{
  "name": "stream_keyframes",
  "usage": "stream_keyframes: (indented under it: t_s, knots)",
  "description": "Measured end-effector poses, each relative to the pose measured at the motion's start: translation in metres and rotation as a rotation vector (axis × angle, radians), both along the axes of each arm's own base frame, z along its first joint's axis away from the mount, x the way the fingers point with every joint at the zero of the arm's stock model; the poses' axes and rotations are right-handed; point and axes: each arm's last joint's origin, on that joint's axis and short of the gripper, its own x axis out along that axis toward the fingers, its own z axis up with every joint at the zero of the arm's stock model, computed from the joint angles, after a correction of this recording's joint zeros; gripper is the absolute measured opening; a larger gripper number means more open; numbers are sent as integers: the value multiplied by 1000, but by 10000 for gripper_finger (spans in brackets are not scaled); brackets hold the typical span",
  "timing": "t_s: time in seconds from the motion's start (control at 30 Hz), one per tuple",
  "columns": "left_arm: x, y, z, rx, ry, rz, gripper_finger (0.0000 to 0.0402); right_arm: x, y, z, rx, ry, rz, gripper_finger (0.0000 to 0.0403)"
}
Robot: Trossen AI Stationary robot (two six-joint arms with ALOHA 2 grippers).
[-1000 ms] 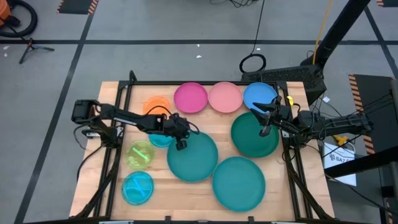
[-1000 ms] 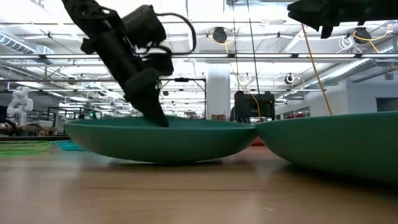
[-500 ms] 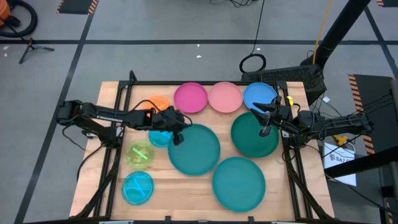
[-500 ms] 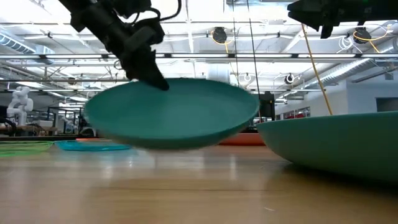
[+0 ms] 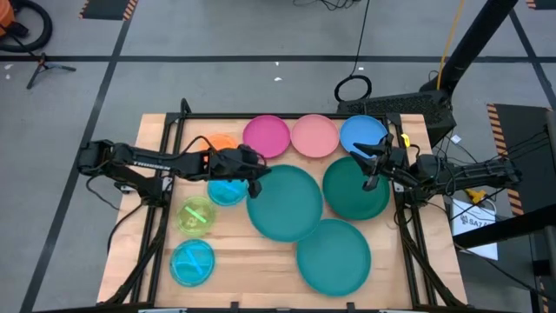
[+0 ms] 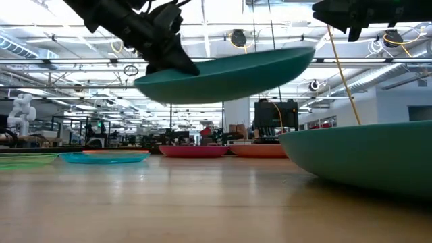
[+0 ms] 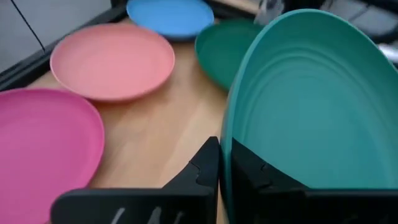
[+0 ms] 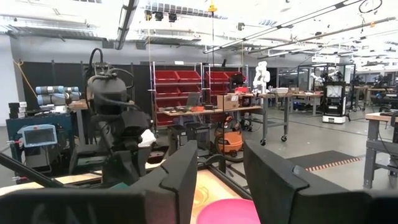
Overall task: Stack plastic plates
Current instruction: Stack the top dark blue plate on top of the green plate
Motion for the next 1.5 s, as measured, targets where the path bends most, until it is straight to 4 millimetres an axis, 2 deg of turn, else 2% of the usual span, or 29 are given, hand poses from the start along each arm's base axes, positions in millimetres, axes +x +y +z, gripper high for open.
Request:
stream_keyframes:
  t_s: [0.33,0.6,0.8,1.2,1.5]
  knots:
    - [4,16,12,-15,-143,64,18,0,1,0,-1,-1,14,123]
    - [4,17,15,-15,-171,70,18,2,11,9,-22,-22,207,123]
    - [4,18,16,-28,-184,89,19,9,23,18,-44,17,289,123]
    - [4,20,18,-53,-220,163,19,34,60,39,-240,119,436,123]
    - [18,21,7,-93,-267,178,19,40,76,45,-247,215,341,123]
